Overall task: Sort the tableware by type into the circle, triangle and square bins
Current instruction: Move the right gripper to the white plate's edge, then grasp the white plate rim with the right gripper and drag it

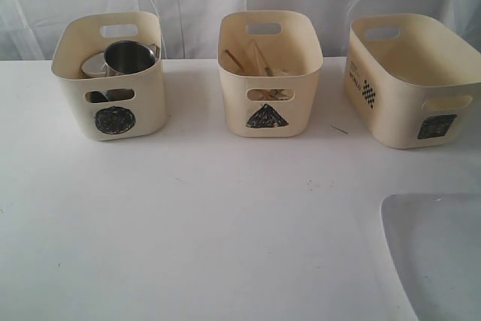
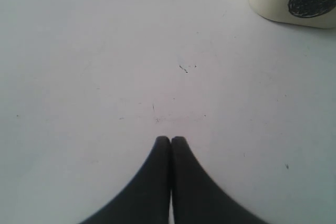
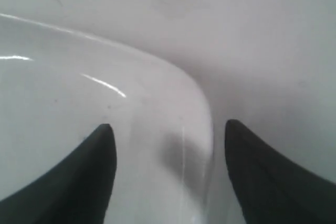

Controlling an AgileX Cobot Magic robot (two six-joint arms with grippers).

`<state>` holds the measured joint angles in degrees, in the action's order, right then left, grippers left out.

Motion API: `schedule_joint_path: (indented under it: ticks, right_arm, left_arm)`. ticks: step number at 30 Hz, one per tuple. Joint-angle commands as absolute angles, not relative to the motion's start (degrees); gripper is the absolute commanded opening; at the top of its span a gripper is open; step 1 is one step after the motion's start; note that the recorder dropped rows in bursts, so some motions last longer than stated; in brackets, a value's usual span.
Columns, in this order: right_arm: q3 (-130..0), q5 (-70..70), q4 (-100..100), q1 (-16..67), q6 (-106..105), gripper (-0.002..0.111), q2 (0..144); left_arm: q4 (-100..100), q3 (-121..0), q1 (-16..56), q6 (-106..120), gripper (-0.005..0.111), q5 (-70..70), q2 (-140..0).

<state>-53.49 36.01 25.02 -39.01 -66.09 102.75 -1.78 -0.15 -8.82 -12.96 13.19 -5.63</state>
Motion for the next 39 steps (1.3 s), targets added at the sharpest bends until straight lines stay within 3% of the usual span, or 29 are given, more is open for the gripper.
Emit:
schedule_joint_path:
  ticks: [1, 11, 18, 27, 30, 35, 39]
  right_arm:
    - [-53.57, 37.44, 25.65, -39.49, -69.58, 0.057, 104.73]
    - [-53.57, 54.03, 48.67, -39.3, -90.36, 0.057, 106.57]
    - [-52.82, 50.18, 49.08, -38.89, -92.47, 0.057, 107.25]
    - [-52.56, 47.63, 49.06, -38.62, -111.46, 0.056, 113.5]
    - [-52.56, 47.63, 48.66, -37.4, -114.67, 0.045, 116.11]
    - [-52.56, 47.51, 48.58, -33.77, -115.22, 0.013, 118.99]
    - [-52.56, 47.82, 49.68, -30.95, -112.21, 0.005, 118.57]
  left_arm:
    - [-2.09, 0.0, -8.42, -13.02, 0.0, 13.25, -5.33]
    - [-2.09, 0.0, -8.42, -13.02, 0.0, 13.25, -5.33]
    - [-2.09, 0.0, -8.42, -13.02, 0.0, 13.25, -5.33]
    - [-2.09, 0.0, -8.42, -13.02, 0.0, 13.25, -5.33]
    - [-2.09, 0.0, -8.42, -13.02, 0.0, 13.25, -5.33]
    - [-2.09, 0.0, -8.42, -13.02, 0.0, 13.25, -5.33]
    - [-2.09, 0.0, -8.42, -13.02, 0.0, 13.25, -5.33]
